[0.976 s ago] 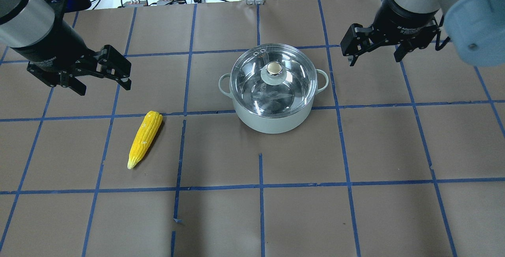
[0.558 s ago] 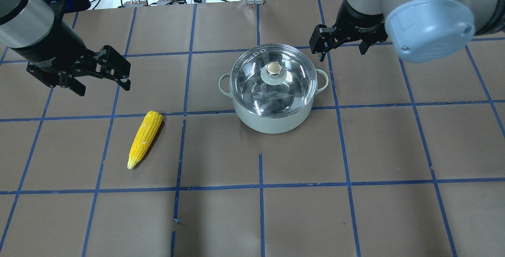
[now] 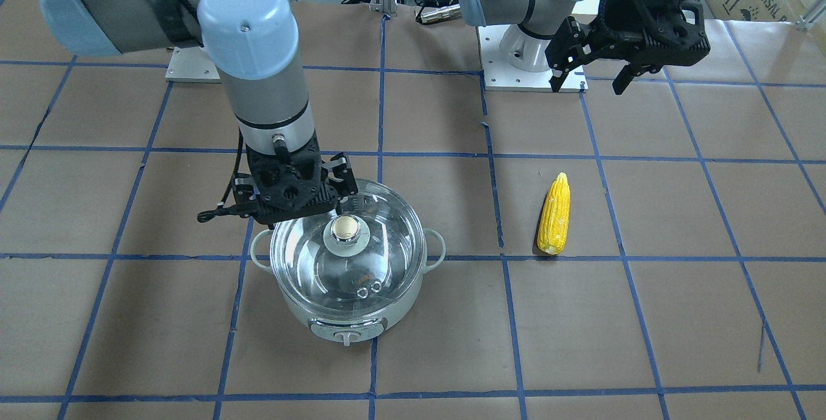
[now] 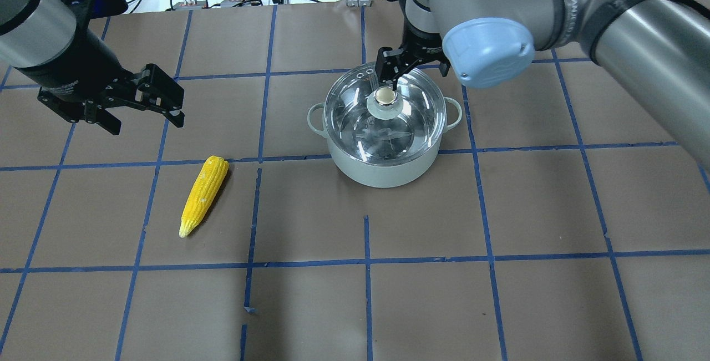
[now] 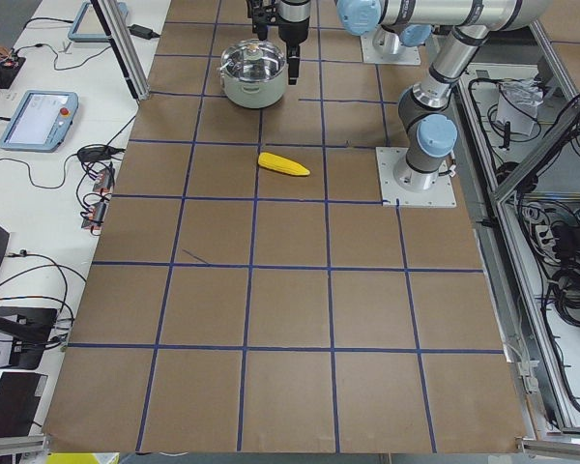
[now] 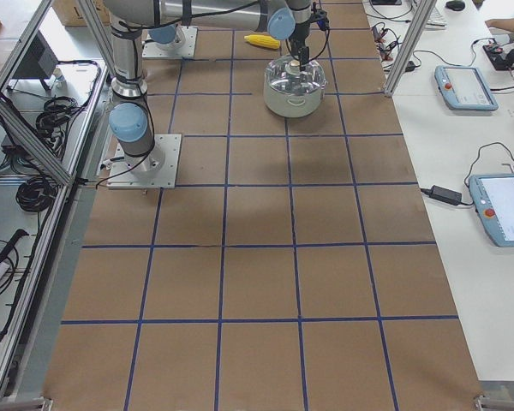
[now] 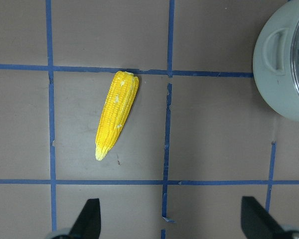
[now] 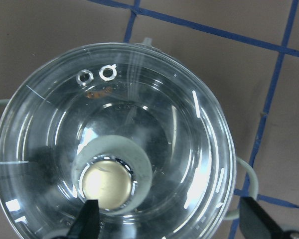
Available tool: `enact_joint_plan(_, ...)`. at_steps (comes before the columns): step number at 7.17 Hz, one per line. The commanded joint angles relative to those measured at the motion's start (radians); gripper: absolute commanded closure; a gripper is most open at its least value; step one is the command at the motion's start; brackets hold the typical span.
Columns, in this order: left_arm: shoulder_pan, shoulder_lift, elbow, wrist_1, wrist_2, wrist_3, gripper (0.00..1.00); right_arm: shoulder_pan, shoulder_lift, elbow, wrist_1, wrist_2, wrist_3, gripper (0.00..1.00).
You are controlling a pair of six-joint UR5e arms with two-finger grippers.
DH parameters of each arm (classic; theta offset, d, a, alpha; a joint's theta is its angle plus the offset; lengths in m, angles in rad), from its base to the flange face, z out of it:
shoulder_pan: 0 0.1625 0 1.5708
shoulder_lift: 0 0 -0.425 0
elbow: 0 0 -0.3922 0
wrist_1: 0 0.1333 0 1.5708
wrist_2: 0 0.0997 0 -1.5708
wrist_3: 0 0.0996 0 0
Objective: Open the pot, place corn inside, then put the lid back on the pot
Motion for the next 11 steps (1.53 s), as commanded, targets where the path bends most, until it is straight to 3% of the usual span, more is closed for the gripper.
enact_joint_plan(1, -0.006, 0.001, 0.001, -0.001, -0.001, 0.002, 0.0, 0.036, 0.048, -0.035, -0.008, -0.008, 0.017, 0.0)
enact_joint_plan(7, -0.004, 0.021, 0.0, -0.024, -0.001, 0.002, 0.0, 0.036, 0.062, -0.003, -0.037, -0.004, 0.015, 0.03)
enact_joint_plan(8, -0.004, 0.019, 0.0, -0.024, -0.001, 0.002, 0.0, 0.036, 0.063, 0.0, -0.037, -0.004, 0.015, 0.08)
enact_joint_plan(9, -0.004, 0.019, 0.001, -0.024, -0.002, 0.002, 0.0, 0.036, 0.062, 0.002, -0.037, -0.006, 0.017, 0.24)
enact_joint_plan(10, -0.003, 0.019, 0.0, -0.024, -0.001, 0.002, 0.0, 0.036, 0.062, 0.002, -0.037, -0.008, 0.017, 0.29)
enact_joint_plan(11, -0.004, 0.019, 0.0, -0.024, -0.002, 0.002, 0.0, 0.036, 0.062, 0.0, -0.037, -0.008, 0.017, 0.41)
